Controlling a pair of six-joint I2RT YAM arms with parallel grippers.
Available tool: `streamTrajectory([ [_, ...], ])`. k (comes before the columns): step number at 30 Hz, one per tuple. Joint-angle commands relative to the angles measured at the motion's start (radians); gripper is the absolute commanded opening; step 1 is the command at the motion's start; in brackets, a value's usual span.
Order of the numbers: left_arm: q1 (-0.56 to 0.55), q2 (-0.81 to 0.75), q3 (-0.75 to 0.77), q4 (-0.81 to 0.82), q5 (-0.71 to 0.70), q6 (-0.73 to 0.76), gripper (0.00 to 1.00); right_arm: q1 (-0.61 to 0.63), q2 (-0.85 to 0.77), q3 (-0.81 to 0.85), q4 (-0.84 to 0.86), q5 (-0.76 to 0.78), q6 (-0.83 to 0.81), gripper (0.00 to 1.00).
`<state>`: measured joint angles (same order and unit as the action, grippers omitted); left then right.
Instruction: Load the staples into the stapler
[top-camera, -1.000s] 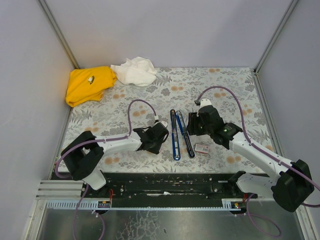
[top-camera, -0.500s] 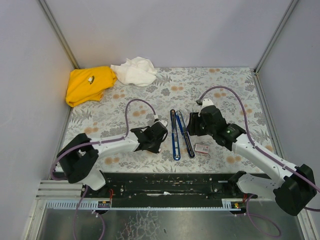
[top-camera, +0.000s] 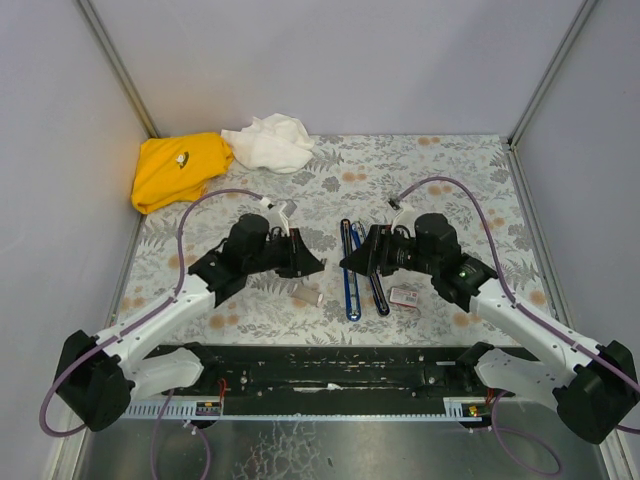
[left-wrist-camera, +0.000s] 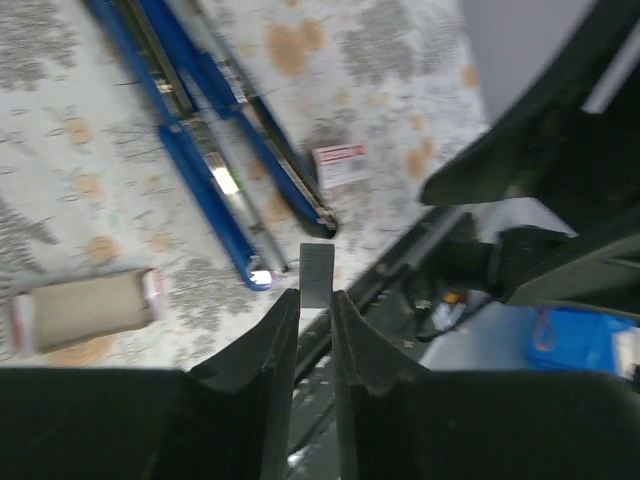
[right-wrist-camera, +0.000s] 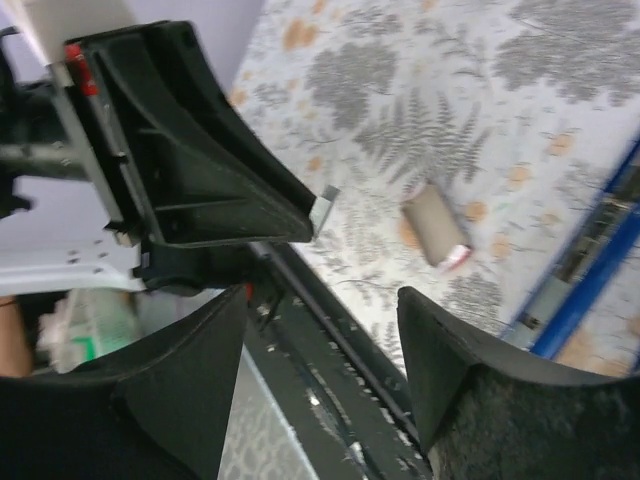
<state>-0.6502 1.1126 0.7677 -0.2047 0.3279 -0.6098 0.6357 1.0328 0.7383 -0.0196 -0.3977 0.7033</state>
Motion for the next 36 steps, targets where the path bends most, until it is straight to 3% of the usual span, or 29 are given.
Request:
streamTrajectory([
  [1, 0.059, -0.077, -0.071, 0.284, 0.33, -0.197, 0.16, -0.002, -0.027, -0.017, 0.299, -0.19, 0.164, 0.7],
  [6, 0.076, -0.129, -0.104, 0.51, 0.418, -0.36, 0.15, 0.002, -0.02, -0.025, 0.453, -0.238, 0.25, 0.72],
  [13, 0.079, -0.173, -0.126, 0.658, 0.419, -0.483, 0.15, 0.013, -0.008, 0.001, 0.511, -0.251, 0.272, 0.71],
  [23, 0.08, -0.199, -0.12, 0.67, 0.418, -0.512, 0.15, 0.022, -0.004, -0.007, 0.673, -0.293, 0.342, 0.46],
  [36, 0.08, -0.201, -0.12, 0.694, 0.426, -0.531, 0.14, 0.038, 0.041, 0.006, 0.763, -0.306, 0.383, 0.31],
])
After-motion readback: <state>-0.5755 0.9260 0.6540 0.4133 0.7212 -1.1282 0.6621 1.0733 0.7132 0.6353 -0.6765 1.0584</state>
